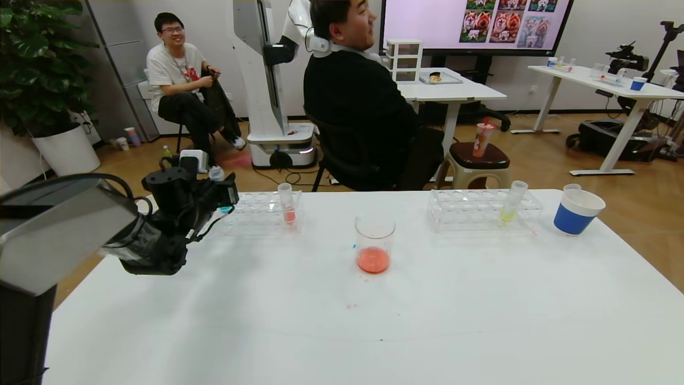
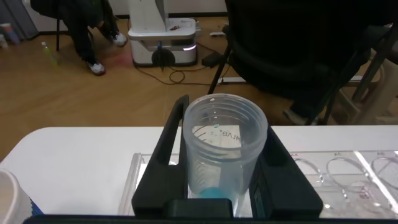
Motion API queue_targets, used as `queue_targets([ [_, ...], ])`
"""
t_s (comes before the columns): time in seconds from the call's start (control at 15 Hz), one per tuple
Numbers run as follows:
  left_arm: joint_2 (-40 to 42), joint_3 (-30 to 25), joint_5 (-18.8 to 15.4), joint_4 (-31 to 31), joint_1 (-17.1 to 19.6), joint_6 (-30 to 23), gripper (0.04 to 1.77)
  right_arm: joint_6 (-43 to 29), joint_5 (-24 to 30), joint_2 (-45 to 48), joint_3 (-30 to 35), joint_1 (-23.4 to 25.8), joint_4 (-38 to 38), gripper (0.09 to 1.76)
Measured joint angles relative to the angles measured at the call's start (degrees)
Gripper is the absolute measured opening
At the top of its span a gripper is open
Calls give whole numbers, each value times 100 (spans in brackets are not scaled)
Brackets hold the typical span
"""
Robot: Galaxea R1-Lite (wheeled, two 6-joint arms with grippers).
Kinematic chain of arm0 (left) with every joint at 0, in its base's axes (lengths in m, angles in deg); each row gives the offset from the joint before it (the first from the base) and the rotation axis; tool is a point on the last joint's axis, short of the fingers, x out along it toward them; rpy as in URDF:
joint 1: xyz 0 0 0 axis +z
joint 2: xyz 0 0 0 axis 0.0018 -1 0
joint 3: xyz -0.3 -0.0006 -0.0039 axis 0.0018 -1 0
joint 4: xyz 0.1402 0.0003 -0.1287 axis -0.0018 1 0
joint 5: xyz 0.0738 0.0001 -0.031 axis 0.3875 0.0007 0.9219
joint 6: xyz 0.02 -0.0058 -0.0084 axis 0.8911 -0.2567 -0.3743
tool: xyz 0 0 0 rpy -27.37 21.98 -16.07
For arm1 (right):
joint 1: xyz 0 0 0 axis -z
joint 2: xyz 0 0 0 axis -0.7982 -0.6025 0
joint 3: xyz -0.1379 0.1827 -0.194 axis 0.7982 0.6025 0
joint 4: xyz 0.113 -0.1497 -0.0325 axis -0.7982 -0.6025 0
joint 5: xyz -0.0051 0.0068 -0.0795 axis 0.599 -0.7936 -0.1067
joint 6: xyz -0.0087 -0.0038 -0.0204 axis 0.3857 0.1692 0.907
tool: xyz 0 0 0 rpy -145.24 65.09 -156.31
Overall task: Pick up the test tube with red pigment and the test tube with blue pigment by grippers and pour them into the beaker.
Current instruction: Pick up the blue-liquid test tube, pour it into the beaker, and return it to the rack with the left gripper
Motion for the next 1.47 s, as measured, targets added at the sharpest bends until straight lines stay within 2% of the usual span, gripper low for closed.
queue_targets([
  [0.33,617,184,-46,809,-57,-5,53,0,2,0,0,0,0,173],
  [0.47,796,324,-144,1243,-201,1,53,0,0,0,0,0,0,173],
  [0.67,968,896,-393,1904,-549,21,53,2,2,0,0,0,0,173],
  [0.8,1029,1345,-716,2365,-934,32,53,0,0,0,0,0,0,173],
  [0.93,1058,1576,-1269,2520,-1308,106,53,2,0,0,0,0,0,173],
  [1.13,1056,1655,-1925,2527,-1703,624,53,0,0,0,0,0,0,173],
  [1.33,944,1716,-2206,2434,-1918,1588,53,2,0,0,0,0,0,173],
  [1.47,830,1736,-2464,2153,-2011,2139,53,0,2,0,0,0,0,173],
])
